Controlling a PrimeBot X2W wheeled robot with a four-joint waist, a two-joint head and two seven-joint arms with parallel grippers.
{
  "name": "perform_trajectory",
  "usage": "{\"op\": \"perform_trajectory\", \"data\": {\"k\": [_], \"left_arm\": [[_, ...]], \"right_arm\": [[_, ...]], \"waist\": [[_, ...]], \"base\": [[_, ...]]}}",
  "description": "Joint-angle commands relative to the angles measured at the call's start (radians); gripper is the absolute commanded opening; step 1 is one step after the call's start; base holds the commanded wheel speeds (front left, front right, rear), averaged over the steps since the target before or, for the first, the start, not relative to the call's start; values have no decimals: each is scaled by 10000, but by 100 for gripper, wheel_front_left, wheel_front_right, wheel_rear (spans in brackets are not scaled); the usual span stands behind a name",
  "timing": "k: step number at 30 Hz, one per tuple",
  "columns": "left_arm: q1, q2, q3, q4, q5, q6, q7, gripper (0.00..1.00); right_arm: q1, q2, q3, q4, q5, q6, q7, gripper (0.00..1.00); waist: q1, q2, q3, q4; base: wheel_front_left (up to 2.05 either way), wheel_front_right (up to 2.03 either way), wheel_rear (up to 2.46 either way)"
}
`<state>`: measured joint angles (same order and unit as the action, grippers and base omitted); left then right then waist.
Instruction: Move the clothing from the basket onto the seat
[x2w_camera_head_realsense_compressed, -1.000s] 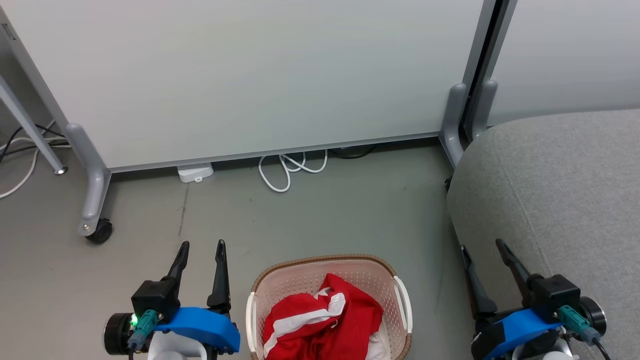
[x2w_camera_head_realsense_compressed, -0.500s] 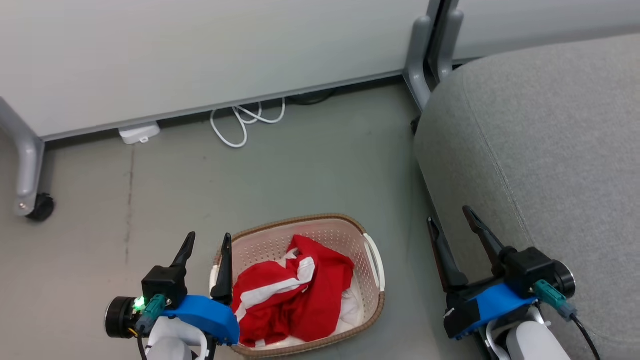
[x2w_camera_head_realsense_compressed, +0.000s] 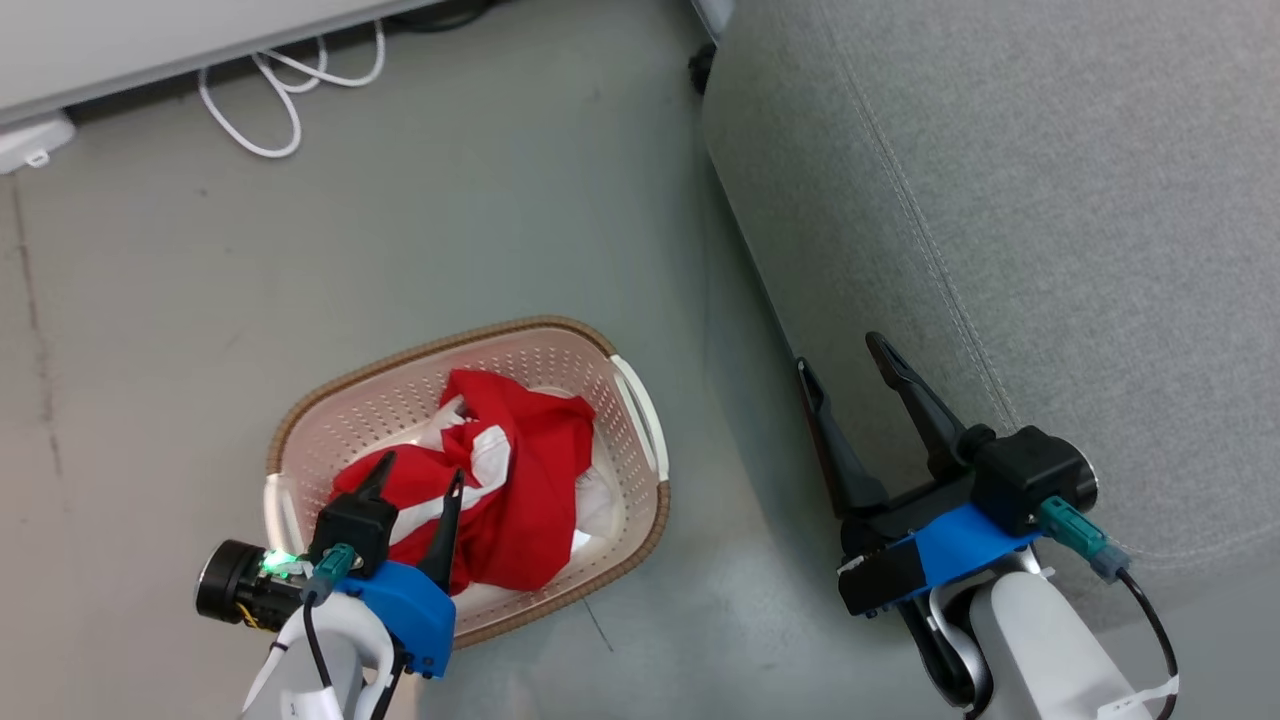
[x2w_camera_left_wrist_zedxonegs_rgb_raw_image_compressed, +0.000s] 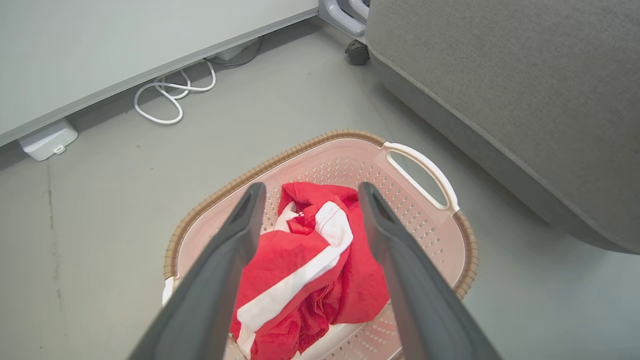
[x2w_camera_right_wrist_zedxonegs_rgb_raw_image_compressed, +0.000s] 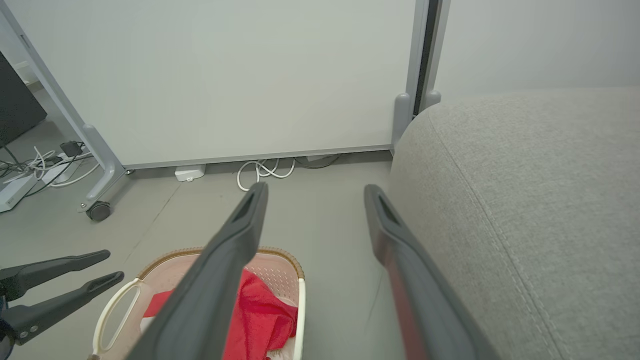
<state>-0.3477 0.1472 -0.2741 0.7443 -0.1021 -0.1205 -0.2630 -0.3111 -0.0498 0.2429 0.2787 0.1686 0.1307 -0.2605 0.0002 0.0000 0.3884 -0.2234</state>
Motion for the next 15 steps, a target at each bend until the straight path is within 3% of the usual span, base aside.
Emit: {"op": "perform_trajectory", "data": {"k": [1,15], "left_arm": [[-351,139,-126,193,74,-40,-29,100],[-1832,1116,-1055,1920,304,-119,-28,100]], "right_arm": [[-218,-10,70,-3,101,1,-45,100],[-735,-5,465,-866,939,1,-53,100]], "waist": [[-2,0,753,-649],[-2,0,2621,-1619]], "base": [[0,0,0],[0,0,0]]}}
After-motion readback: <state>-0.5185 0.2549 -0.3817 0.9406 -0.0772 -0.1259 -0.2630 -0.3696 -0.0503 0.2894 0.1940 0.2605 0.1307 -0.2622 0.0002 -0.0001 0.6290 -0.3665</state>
